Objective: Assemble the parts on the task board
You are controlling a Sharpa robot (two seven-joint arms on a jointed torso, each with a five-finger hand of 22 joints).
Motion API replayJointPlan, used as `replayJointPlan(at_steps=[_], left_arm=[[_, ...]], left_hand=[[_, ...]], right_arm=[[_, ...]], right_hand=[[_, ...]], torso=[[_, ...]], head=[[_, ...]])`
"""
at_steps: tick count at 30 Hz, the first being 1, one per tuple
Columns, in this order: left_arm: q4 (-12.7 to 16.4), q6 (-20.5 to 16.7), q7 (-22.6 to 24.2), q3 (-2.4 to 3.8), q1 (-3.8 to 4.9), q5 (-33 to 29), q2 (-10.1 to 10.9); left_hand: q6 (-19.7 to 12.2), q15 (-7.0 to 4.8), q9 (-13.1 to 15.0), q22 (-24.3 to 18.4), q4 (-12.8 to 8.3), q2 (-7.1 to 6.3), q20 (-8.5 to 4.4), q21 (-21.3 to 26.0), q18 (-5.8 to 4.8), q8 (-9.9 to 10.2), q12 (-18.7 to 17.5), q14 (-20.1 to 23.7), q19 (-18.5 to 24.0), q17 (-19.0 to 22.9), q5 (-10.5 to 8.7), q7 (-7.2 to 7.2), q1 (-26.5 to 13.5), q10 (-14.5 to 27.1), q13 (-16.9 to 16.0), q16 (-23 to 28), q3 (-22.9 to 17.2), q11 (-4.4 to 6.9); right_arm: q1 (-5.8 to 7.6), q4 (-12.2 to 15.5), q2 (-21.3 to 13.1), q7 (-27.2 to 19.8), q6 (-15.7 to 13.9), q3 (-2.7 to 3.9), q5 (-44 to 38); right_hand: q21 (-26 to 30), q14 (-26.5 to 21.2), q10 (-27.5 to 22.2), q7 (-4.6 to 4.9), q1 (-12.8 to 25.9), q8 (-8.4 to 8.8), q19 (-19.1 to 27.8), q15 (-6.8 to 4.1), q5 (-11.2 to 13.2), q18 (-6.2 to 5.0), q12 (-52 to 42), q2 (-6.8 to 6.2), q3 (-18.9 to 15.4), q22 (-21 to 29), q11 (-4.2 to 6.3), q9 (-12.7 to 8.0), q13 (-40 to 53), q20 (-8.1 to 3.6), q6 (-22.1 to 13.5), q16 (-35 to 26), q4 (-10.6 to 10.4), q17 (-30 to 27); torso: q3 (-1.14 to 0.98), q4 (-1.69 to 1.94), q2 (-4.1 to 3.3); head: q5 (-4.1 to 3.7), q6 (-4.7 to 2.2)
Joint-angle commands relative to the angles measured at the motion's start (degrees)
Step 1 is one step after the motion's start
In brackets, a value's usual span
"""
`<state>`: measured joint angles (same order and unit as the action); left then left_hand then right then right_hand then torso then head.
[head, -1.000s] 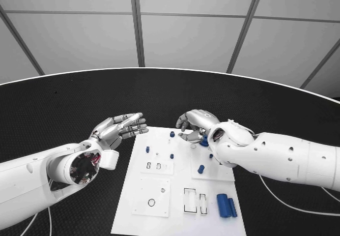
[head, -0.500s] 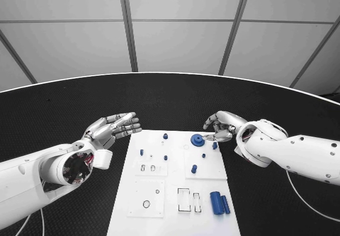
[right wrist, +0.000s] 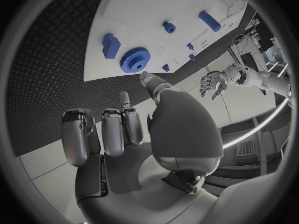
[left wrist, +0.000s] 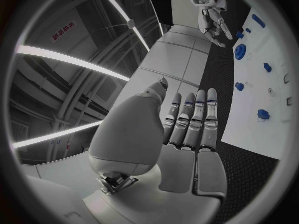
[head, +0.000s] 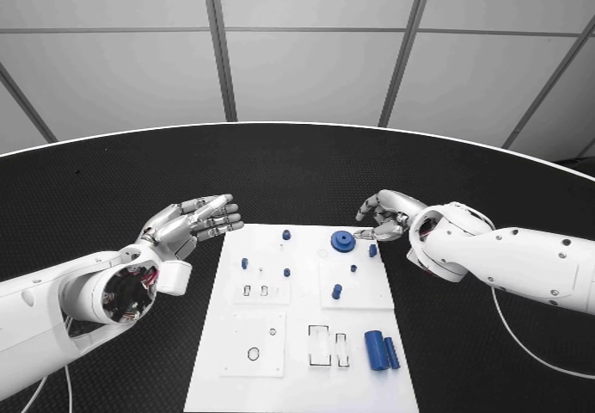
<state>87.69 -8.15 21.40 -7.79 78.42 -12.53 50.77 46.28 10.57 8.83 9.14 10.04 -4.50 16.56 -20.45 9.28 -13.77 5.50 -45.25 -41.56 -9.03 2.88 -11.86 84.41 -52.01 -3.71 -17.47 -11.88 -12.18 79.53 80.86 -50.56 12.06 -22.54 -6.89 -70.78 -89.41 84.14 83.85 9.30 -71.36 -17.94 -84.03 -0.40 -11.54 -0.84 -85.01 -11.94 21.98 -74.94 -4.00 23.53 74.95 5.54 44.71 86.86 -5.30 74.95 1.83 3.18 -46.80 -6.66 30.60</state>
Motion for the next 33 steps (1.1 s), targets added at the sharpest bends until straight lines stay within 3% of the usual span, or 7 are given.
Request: replayJointPlan(at_steps=[1, 9, 14, 19, 33], left_arm=[[0.09, 0.02, 0.00, 0.00, 0.00, 0.00, 0.01], [0.32, -0.04, 0.00, 0.01, 0.01, 0.00, 0.18], [0.36, -0.05, 0.00, 0.01, 0.01, 0.00, 0.18], [0.45, -0.01, 0.00, 0.01, 0.01, 0.00, 0.11], [0.59, -0.08, -0.06, 0.01, 0.01, 0.00, 0.24]], left_hand=[[-0.30, 0.09, -0.07, -0.08, -0.20, -0.11, -0.05, -0.08, 0.28, 0.22, -0.33, 0.49, 0.43, 0.06, 0.26, -3.11, -0.38, 0.09, 0.05, 0.37, -0.13, -0.24], [-0.28, 0.10, -0.07, -0.11, -0.23, -0.13, -0.05, -0.05, 0.26, 0.23, -0.36, 0.51, 0.51, 0.07, 0.25, -3.10, -0.42, 0.05, 0.04, 0.42, -0.16, -0.24], [-0.28, 0.10, -0.07, -0.11, -0.23, -0.13, -0.05, -0.05, 0.26, 0.23, -0.36, 0.51, 0.51, 0.07, 0.25, -3.10, -0.42, 0.05, 0.04, 0.42, -0.16, -0.24], [-0.28, 0.10, -0.07, -0.11, -0.23, -0.13, -0.05, -0.05, 0.26, 0.23, -0.36, 0.51, 0.51, 0.07, 0.25, -3.10, -0.42, 0.05, 0.04, 0.42, -0.16, -0.24], [-0.28, 0.10, -0.07, -0.11, -0.23, -0.13, -0.05, -0.05, 0.26, 0.23, -0.36, 0.51, 0.51, 0.07, 0.25, -3.10, -0.42, 0.05, 0.04, 0.42, -0.16, -0.24]], right_arm=[[-0.08, -0.33, 0.71, -0.08, 0.24, -0.01, 0.02], [-0.49, -0.27, 1.46, -0.08, 0.98, -0.03, 0.04], [-0.69, -0.32, 1.86, 0.02, 1.37, -0.06, 0.04], [-0.95, -0.82, 2.49, 0.10, 1.49, -0.08, 0.04], [-1.75, -2.05, 3.92, 0.76, 1.58, -0.12, -1.58]], right_hand=[[-0.27, 4.53, 2.57, 0.11, -0.58, -0.23, -5.72, 0.42, -0.39, 0.71, -0.38, -0.20, -0.21, -14.58, -0.43, 0.05, 10.62, 0.36, -0.42, 0.29, -0.02, 7.49], [-0.50, 4.57, 2.83, 0.17, -0.68, -0.31, -5.90, 0.49, -0.40, 0.80, -0.79, -0.18, -0.23, -14.92, -0.50, 0.05, 11.01, 0.43, -0.53, 0.46, 0.00, 7.81], [-0.52, 4.59, 2.83, 0.20, -0.81, -0.36, -5.92, 0.52, -0.42, 0.81, -0.83, -0.13, -0.19, -14.96, -0.53, 0.05, 11.04, 0.47, -0.56, 0.53, 0.05, 7.94], [-0.55, 4.60, 2.83, 0.22, -0.91, -0.38, -5.94, 0.55, -0.43, 0.83, -0.85, -0.07, -0.12, -15.00, -0.55, 0.05, 11.06, 0.49, -0.59, 0.57, 0.10, 8.02], [-0.59, 4.59, 2.91, 0.27, -1.26, -0.53, -5.97, 0.61, -0.49, 0.84, -1.02, 0.21, 0.20, -15.06, -0.60, 0.06, 11.23, 0.56, -0.55, 0.63, 0.25, 8.08]], torso=[[0.09, 0.19, -0.18], [0.12, 0.44, -0.44], [0.03, 0.28, -0.34], [-0.01, 0.42, -0.38], [-0.01, 0.38, -0.41]], head=[[0.18, 0.07], [0.04, 0.18], [0.25, 0.29], [0.20, 0.33], [0.29, 0.56]])
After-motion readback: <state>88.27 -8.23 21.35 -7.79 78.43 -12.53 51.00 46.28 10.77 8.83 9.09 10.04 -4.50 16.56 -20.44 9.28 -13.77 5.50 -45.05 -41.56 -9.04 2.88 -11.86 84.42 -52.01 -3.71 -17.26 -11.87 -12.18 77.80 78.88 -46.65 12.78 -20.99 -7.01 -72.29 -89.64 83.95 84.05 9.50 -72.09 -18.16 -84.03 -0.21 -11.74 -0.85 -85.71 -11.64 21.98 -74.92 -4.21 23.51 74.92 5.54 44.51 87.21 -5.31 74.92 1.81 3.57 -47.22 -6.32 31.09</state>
